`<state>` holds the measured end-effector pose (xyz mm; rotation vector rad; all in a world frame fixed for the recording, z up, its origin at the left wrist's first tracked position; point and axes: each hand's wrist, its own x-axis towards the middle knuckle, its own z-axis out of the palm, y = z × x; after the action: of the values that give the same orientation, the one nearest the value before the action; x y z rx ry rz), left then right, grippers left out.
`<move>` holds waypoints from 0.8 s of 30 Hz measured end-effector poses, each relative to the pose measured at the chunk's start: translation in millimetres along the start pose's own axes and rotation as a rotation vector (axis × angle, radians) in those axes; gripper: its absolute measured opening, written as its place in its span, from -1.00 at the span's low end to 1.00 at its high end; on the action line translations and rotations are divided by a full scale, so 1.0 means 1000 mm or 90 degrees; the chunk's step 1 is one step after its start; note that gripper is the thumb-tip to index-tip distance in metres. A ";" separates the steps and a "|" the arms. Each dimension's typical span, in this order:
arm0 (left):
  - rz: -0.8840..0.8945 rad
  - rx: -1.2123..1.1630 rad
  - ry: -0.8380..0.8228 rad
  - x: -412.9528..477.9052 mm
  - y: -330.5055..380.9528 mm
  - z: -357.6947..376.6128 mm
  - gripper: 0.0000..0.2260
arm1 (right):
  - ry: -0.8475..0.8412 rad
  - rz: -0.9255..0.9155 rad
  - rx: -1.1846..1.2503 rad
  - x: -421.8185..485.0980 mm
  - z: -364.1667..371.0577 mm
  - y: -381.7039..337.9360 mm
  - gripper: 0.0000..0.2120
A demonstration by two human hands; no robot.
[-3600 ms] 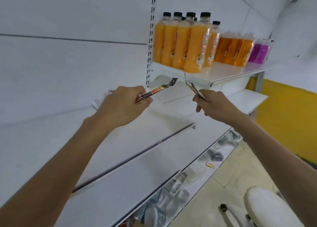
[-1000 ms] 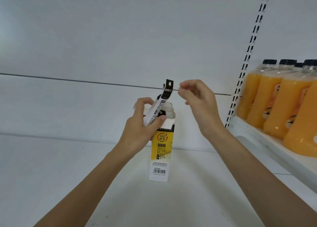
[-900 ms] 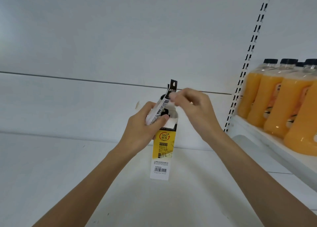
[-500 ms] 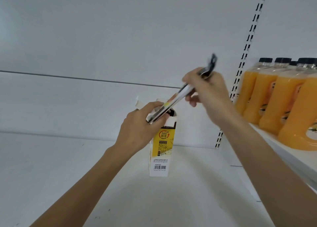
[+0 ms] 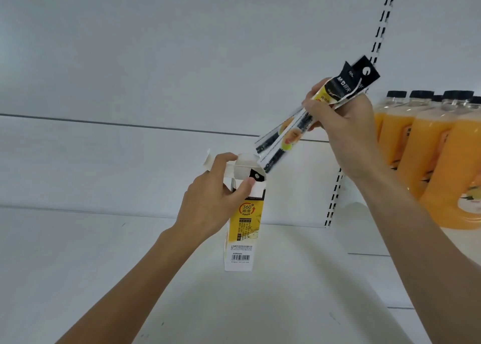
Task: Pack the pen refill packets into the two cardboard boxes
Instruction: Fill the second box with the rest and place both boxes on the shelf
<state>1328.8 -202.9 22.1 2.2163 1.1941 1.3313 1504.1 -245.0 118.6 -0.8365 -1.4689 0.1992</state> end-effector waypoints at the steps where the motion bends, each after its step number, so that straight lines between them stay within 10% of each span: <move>1: -0.005 0.001 0.005 0.000 0.000 0.000 -0.60 | 0.004 -0.010 -0.003 0.000 0.001 0.000 -0.93; 6: -0.024 -0.025 -0.002 0.000 -0.005 0.002 -0.52 | -0.003 -0.043 0.007 0.002 0.007 -0.001 -0.95; 15: -0.017 -0.110 0.003 -0.001 -0.003 0.007 -0.46 | -0.347 0.144 -0.333 -0.007 0.028 0.034 -0.79; 20: -0.020 -0.138 0.025 -0.003 -0.013 0.008 -0.55 | -0.220 0.177 -0.143 -0.039 0.026 0.061 -0.42; 24: -0.017 -0.197 0.020 -0.010 -0.015 0.004 -0.67 | -0.387 0.303 -0.128 -0.086 0.048 0.098 -0.42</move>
<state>1322.4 -200.5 5.0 1.9615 0.9497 1.4356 1483.6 -209.1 -13.5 -1.3654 -1.8465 0.7218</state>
